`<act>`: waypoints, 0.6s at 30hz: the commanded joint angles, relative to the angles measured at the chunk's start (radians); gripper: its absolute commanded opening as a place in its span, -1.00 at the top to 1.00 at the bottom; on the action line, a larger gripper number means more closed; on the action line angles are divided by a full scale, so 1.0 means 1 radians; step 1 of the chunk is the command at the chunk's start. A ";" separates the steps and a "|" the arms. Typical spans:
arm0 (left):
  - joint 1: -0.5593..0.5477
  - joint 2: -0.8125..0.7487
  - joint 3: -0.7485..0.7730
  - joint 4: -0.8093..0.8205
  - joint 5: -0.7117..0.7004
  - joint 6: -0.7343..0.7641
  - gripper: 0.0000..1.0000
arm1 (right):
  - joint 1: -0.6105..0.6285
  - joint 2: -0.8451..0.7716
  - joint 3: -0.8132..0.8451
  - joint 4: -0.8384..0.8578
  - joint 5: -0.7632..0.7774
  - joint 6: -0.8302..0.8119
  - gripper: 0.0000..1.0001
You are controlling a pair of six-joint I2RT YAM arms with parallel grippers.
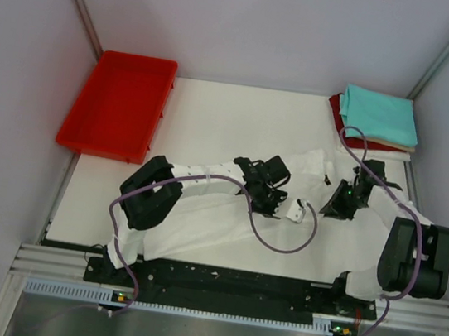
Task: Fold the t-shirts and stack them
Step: Fold the other side of the tshirt into a rectangle
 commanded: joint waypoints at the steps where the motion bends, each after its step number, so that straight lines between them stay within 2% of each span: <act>1: 0.005 0.001 0.034 -0.112 0.069 0.044 0.92 | -0.001 0.014 0.023 0.034 0.076 -0.014 0.45; 3: 0.005 0.001 0.057 -0.171 0.095 0.075 0.35 | -0.001 0.002 0.054 0.029 0.084 -0.024 0.35; 4: 0.005 -0.004 0.072 -0.201 0.101 0.084 0.15 | -0.001 -0.013 0.067 0.026 0.101 -0.035 0.34; 6: 0.006 -0.011 0.117 -0.271 0.110 0.106 0.07 | -0.001 -0.045 0.119 0.025 0.122 -0.060 0.33; 9: 0.020 -0.030 0.210 -0.397 0.156 0.121 0.01 | -0.001 -0.055 0.189 0.055 0.087 -0.090 0.33; 13: 0.095 -0.074 0.260 -0.440 0.220 0.102 0.00 | 0.037 0.017 0.258 0.144 0.023 -0.101 0.52; 15: 0.149 -0.084 0.249 -0.381 0.176 0.027 0.13 | 0.080 0.081 0.288 0.173 0.021 -0.118 0.62; 18: 0.237 -0.061 0.212 -0.253 0.037 -0.117 0.43 | 0.126 0.204 0.347 0.195 0.032 -0.124 0.79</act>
